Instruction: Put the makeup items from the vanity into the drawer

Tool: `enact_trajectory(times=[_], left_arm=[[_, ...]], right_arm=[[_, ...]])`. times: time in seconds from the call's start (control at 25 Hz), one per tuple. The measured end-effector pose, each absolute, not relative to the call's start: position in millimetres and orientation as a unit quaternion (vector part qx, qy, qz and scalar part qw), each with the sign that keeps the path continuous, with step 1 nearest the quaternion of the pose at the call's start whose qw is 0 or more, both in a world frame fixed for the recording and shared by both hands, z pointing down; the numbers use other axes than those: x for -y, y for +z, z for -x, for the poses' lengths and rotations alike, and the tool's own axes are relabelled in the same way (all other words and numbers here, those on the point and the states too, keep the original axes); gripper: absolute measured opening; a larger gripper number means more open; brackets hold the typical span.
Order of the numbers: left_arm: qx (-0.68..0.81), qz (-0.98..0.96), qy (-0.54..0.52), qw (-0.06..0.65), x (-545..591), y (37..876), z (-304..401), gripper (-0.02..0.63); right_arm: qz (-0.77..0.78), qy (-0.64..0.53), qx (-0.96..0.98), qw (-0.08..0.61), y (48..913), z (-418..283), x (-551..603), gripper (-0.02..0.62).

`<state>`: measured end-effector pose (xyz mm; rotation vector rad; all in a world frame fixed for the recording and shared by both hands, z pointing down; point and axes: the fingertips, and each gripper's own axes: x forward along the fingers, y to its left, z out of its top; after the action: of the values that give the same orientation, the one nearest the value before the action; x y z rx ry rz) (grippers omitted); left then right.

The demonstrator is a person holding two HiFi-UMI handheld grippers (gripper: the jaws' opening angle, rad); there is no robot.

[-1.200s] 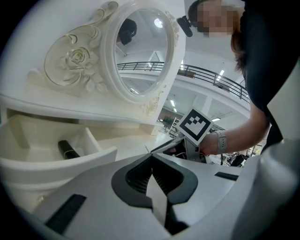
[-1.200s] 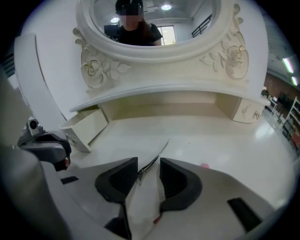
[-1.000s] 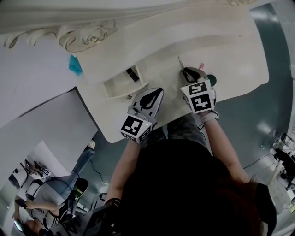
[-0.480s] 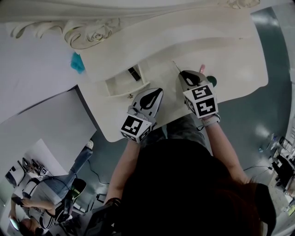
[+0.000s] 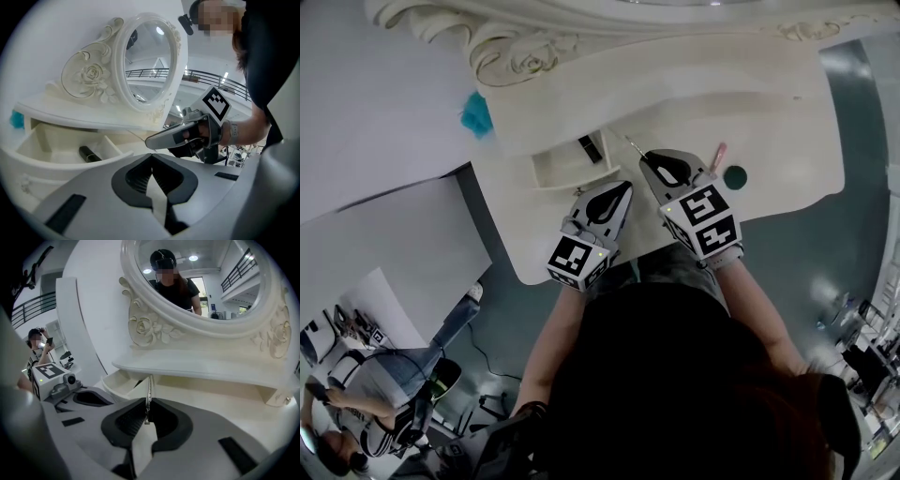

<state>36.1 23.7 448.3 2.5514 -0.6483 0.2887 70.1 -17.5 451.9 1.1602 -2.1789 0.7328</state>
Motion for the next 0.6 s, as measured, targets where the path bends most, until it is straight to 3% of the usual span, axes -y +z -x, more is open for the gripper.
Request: enact_trajectory(times=[0.6], left_arm=[[0.341,-0.905,0.073,0.243,-14.0,440.0,44.5,0.014]], right_arm=[[-0.319,0.206,0.862,0.335,444.0,24.2,32.6,0.051]])
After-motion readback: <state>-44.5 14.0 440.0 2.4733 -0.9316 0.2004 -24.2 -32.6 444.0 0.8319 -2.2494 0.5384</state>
